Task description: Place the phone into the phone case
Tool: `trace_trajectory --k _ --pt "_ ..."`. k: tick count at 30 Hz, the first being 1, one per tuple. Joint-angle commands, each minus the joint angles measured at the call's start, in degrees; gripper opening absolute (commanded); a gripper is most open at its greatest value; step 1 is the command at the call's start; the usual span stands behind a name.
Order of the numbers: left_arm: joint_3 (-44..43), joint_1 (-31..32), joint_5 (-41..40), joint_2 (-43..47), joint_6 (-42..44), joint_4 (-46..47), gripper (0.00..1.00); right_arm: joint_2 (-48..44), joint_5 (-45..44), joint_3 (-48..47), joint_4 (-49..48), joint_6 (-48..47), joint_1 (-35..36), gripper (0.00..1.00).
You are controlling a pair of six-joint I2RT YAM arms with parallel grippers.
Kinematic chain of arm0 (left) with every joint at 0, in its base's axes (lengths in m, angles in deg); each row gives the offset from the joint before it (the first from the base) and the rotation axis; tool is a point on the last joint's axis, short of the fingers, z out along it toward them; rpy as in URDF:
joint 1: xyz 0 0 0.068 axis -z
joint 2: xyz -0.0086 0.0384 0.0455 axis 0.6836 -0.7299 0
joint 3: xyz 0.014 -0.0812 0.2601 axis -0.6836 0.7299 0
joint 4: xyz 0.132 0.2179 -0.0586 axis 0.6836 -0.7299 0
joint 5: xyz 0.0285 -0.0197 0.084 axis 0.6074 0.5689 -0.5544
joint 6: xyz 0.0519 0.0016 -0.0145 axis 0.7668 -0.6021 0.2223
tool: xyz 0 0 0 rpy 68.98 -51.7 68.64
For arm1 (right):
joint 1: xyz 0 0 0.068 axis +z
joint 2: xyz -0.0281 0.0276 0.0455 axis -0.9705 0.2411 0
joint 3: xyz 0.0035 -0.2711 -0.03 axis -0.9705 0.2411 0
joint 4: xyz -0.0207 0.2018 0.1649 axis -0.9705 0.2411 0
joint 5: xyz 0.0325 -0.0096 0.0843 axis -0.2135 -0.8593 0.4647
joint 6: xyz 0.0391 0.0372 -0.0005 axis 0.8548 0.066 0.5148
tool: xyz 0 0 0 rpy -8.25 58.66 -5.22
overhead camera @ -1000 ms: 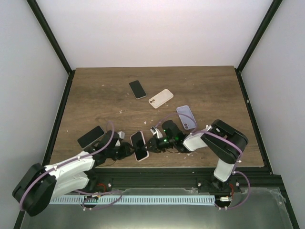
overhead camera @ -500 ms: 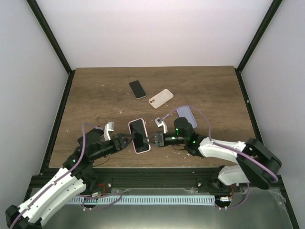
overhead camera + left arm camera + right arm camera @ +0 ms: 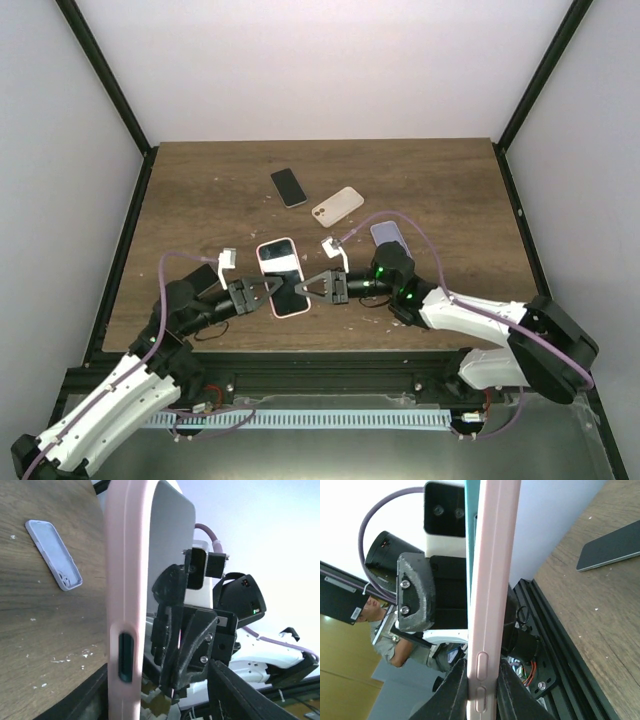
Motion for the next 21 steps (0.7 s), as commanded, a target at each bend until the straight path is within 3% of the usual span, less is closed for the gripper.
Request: trace_trajectory --k 1,5,9,13,17,21 --pt "1.44 0.16 3.40 -2.02 -1.10 6.70 0.41 1.09 1.91 -3.56 -6.81 1.18 1.46 0.08" --pt "3.57 0.12 4.12 -1.49 -2.00 9.36 0.18 1.04 1.64 -3.55 -4.45 0.43 1.76 0.08" --pt "4.32 0.16 4.00 0.92 -1.38 9.50 0.00 -0.68 0.21 -3.83 2.21 -2.32 1.75 0.22" --pt "3.42 0.16 4.03 2.97 1.27 5.62 0.00 -1.84 0.21 -6.48 10.16 -4.78 1.28 0.39" --pt "2.89 0.16 9.23 1.70 2.83 8.09 0.00 -3.53 0.00 -8.23 14.31 -4.57 -0.46 0.57" --pt "2.25 0.17 15.75 -1.29 3.09 11.75 0.00 -4.20 -0.39 -11.24 19.29 -6.54 -1.61 0.62"
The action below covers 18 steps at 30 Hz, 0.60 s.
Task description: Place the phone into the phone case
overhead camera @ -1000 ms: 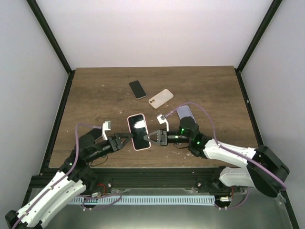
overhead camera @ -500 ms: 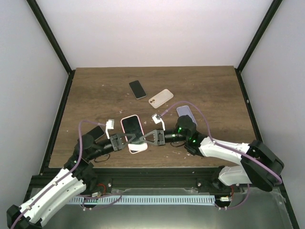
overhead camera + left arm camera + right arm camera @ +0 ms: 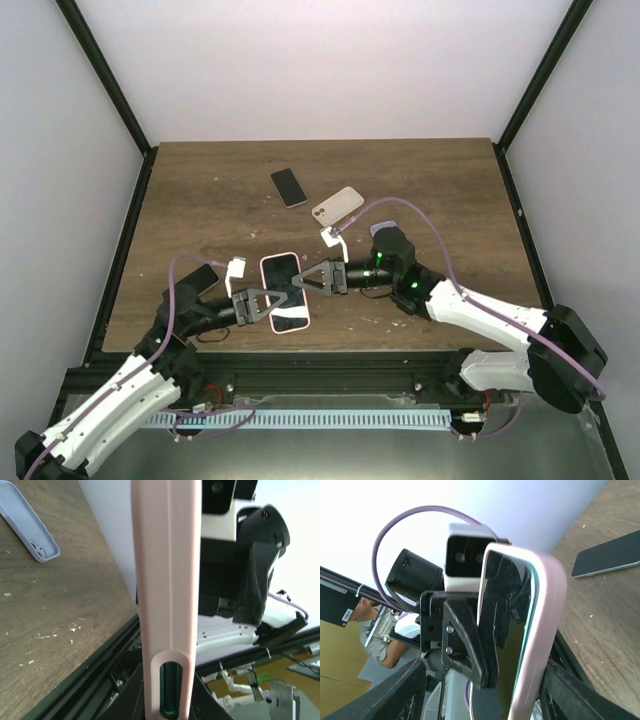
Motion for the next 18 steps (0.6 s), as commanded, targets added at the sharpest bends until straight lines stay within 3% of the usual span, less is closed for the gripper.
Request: trace_trajectory --k 1,5,8,18 --pt "-1.73 0.17 8.92 -2.43 1.72 7.47 0.00 -1.42 -0.82 -5.21 7.55 -3.48 -1.16 0.63" --pt "-2.50 0.16 11.60 -4.55 2.36 7.90 0.00 -0.61 -0.51 -7.43 10.19 -4.24 -1.20 0.62" --pt "-2.64 0.12 12.19 -4.91 3.16 7.19 0.00 -1.03 -0.43 -7.53 10.21 -4.11 -1.21 0.54" --pt "-4.93 0.17 5.28 -5.16 10.47 -9.55 0.00 -4.62 -2.19 -4.74 9.97 1.71 -3.84 0.01"
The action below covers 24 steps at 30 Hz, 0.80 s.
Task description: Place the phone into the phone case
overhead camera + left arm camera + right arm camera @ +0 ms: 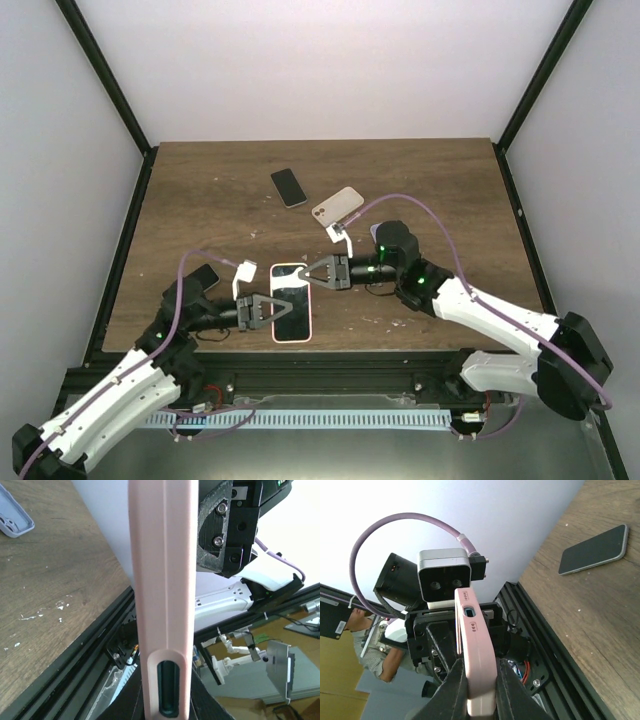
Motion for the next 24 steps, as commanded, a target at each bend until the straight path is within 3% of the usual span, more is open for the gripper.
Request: trace_trajectory --k 1,5,11,15,19,24 --pt "-3.17 -0.07 -4.74 -0.75 5.30 -9.94 0.00 -2.34 -0.40 -0.91 -1.29 2.44 -1.37 0.01" --pt "-4.46 -0.08 -5.00 -2.99 6.33 -11.31 0.00 -1.93 -1.05 -1.19 0.81 1.97 -1.37 0.02" --pt "-3.77 -0.10 -5.43 -2.12 2.02 -4.65 0.00 -2.14 2.04 0.82 0.33 0.77 -1.30 0.43" --pt "-4.52 -0.11 -8.35 -1.72 1.33 -2.56 0.00 -3.39 3.46 4.35 -0.44 0.67 -0.90 0.63" --pt "-4.35 -0.08 -11.15 -1.84 -1.14 2.16 0.00 -2.89 5.01 7.26 -2.31 0.80 1.03 0.73" --pt "-4.55 -0.05 -14.17 -2.71 -1.90 6.06 0.00 -1.30 5.28 8.43 -5.08 0.98 3.95 0.70"
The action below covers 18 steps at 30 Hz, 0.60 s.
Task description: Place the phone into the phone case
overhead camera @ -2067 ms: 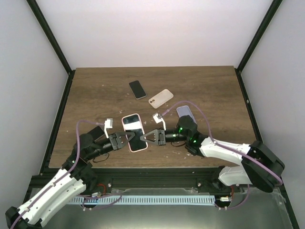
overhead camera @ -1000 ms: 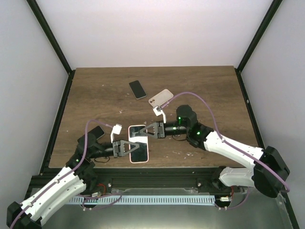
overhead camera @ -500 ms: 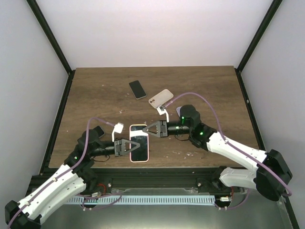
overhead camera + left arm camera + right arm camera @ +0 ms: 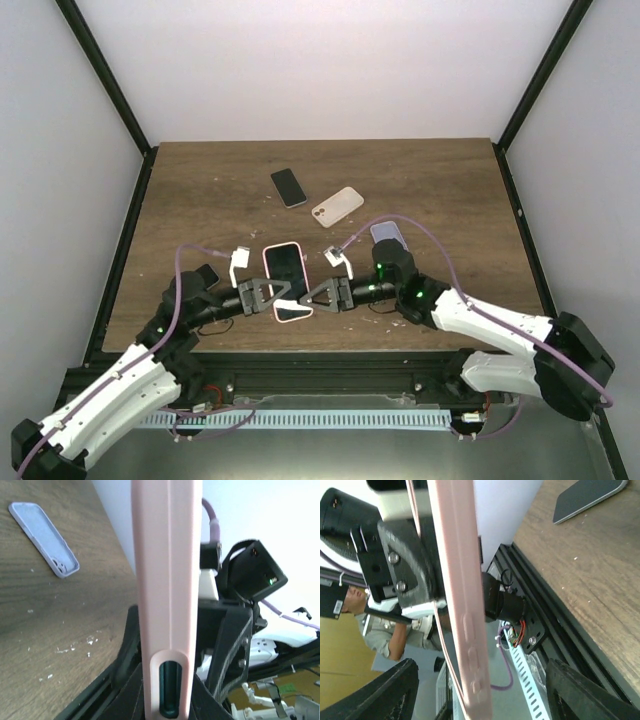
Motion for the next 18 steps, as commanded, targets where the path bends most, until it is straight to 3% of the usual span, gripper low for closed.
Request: trace_trajectory --k 1,2,6,9,16,17,18 --pt "-0.93 -0.18 -3.72 -0.16 -0.89 8.34 0.00 0.41 1.85 0.93 -5.02 0.34 2.00 0.67" --pt "-0.97 -0.21 -4.15 -0.27 -0.74 8.55 0.00 0.43 1.92 1.23 -5.69 0.64 2.02 0.62" --pt "-1.74 -0.16 -5.42 -1.17 0.97 6.50 0.00 -0.17 0.25 2.00 -5.67 1.22 2.02 0.23" --pt "-2.17 -0.16 -6.22 -2.14 3.63 3.66 0.00 -1.14 -0.84 3.18 -6.56 2.15 1.97 0.04" --pt "-2.61 -0.21 -6.67 -5.22 6.26 1.42 0.00 -1.45 -0.65 4.42 -9.46 2.90 1.93 0.01" --pt "-2.46 -0.18 -6.01 -5.44 5.60 2.08 0.00 -1.49 -0.54 4.35 -9.57 2.47 1.92 0.03" --pt "-2.28 -0.19 -5.40 -5.62 4.72 3.14 0.00 -1.67 -0.57 4.13 -9.13 2.03 1.90 0.16"
